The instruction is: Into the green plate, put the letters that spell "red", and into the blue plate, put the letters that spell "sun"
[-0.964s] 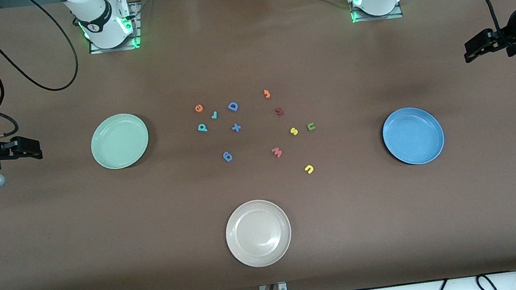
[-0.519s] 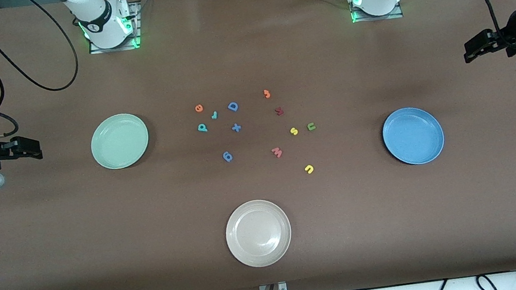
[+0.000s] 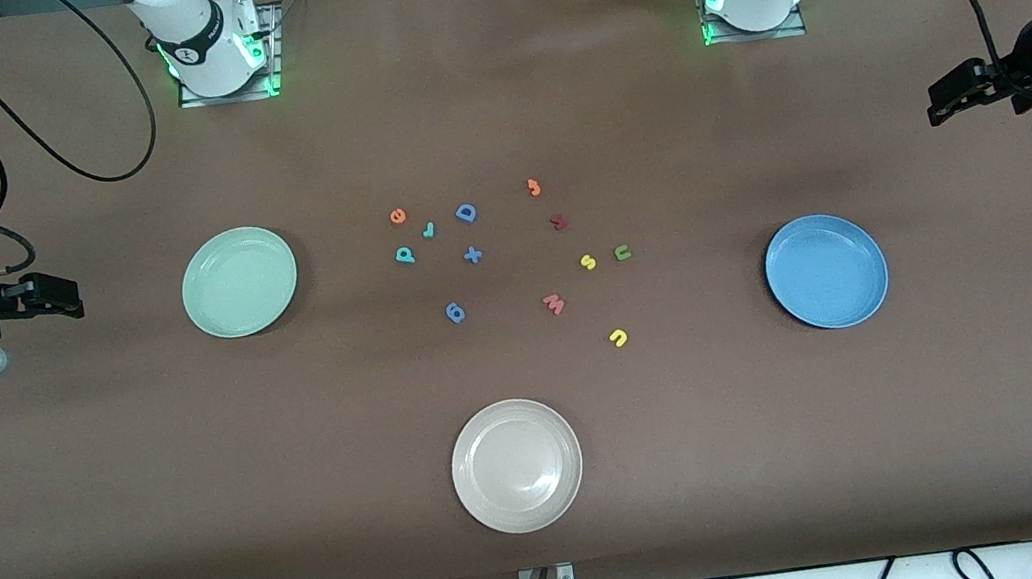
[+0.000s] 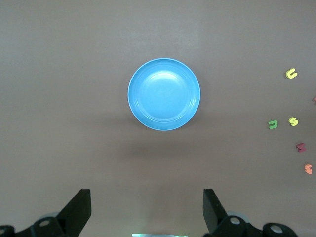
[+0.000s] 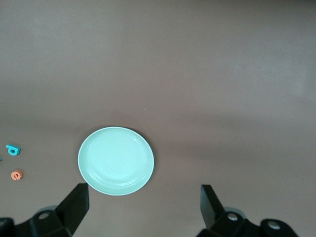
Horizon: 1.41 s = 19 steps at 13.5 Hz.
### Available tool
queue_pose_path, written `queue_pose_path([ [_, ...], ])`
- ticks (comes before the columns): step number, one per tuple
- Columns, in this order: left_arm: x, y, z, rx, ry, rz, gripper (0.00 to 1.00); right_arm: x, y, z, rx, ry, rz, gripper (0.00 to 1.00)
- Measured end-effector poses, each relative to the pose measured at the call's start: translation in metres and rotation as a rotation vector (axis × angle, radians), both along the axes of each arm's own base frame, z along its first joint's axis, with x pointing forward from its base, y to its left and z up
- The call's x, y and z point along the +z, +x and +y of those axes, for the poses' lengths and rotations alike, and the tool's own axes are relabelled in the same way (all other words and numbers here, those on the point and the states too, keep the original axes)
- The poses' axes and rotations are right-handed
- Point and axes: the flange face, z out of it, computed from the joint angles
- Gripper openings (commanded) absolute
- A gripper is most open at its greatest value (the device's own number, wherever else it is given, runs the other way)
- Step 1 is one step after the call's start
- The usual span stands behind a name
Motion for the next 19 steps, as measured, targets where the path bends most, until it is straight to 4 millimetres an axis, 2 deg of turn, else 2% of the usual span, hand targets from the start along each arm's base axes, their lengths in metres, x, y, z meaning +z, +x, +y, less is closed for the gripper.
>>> queue_pose_path([
  [4,0.000,0.000,0.000,0.000,0.000,0.000,1.00,0.000,0.000,0.002,0.002,0.003,0.000,1.00],
  [7,-0.001,0.000,0.000,0.000,0.000,0.001,1.00,-0.001,0.000,0.024,-0.025,0.007,-0.001,1.00],
  [9,-0.001,0.000,0.000,-0.001,0.000,0.001,1.00,-0.007,-0.002,0.053,-0.058,0.002,0.005,1.00],
  [13,-0.001,0.000,-0.001,-0.001,0.000,0.002,1.00,-0.034,-0.007,0.127,-0.208,-0.037,0.030,0.99],
  [16,-0.003,0.001,-0.001,-0.001,0.000,0.005,1.00,-0.062,-0.013,0.179,-0.361,-0.019,0.069,0.99],
  [19,-0.003,0.001,-0.001,-0.002,0.000,0.006,1.00,-0.097,-0.017,0.212,-0.469,0.002,0.105,0.99],
])
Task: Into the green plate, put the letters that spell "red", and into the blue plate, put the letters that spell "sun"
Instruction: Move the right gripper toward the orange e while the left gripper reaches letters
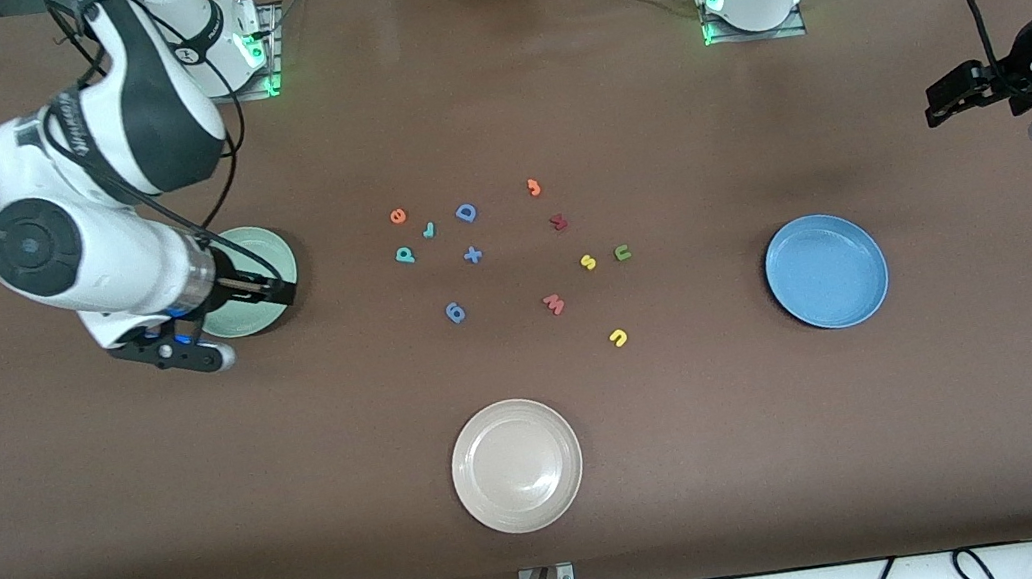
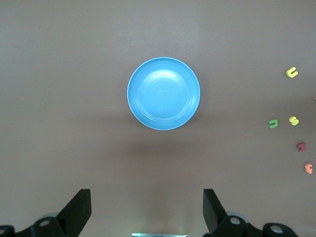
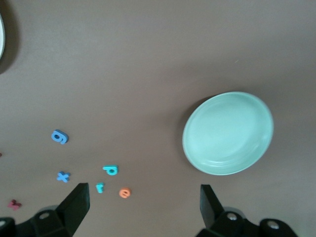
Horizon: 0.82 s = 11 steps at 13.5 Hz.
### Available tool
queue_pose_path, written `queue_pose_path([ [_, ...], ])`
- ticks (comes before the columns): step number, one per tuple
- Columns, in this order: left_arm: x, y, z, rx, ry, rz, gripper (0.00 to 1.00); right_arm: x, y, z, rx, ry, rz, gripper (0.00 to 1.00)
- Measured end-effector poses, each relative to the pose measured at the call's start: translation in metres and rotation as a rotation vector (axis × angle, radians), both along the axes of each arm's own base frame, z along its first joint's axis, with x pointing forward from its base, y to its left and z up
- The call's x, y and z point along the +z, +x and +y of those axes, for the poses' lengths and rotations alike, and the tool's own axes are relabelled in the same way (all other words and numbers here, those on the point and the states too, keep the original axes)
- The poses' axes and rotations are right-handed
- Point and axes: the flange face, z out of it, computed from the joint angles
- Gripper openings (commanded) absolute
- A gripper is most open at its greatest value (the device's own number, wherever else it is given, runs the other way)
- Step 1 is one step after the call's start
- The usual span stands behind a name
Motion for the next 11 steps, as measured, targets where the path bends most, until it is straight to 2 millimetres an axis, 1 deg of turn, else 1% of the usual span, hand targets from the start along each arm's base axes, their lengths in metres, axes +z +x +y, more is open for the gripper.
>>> queue_pose_path([
  [2,-0.002,0.001,-0.002,-0.004,0.000,0.004,1.00,-0.035,-0.010,0.019,-0.061,-0.021,0.007,0.99],
  [3,-0.006,0.003,-0.007,-0.010,0.000,0.011,1.00,-0.052,-0.019,0.028,-0.080,-0.031,0.020,0.99],
  [5,-0.020,0.008,-0.026,-0.024,0.002,0.030,1.00,-0.083,-0.039,0.049,-0.131,-0.044,0.038,0.99],
  [7,-0.035,0.017,-0.055,-0.015,0.012,0.034,1.00,-0.110,-0.064,0.076,-0.184,-0.045,0.029,0.99],
  [8,-0.044,0.021,-0.073,0.006,0.019,0.028,1.00,-0.122,-0.076,0.087,-0.199,-0.044,0.025,0.99],
  [9,-0.054,0.025,-0.092,0.026,0.027,0.026,1.00,-0.136,-0.087,0.093,-0.208,-0.044,0.022,0.99],
  [11,-0.077,0.030,-0.133,0.061,0.029,0.028,1.00,-0.166,-0.109,0.093,-0.222,-0.041,0.033,0.99],
])
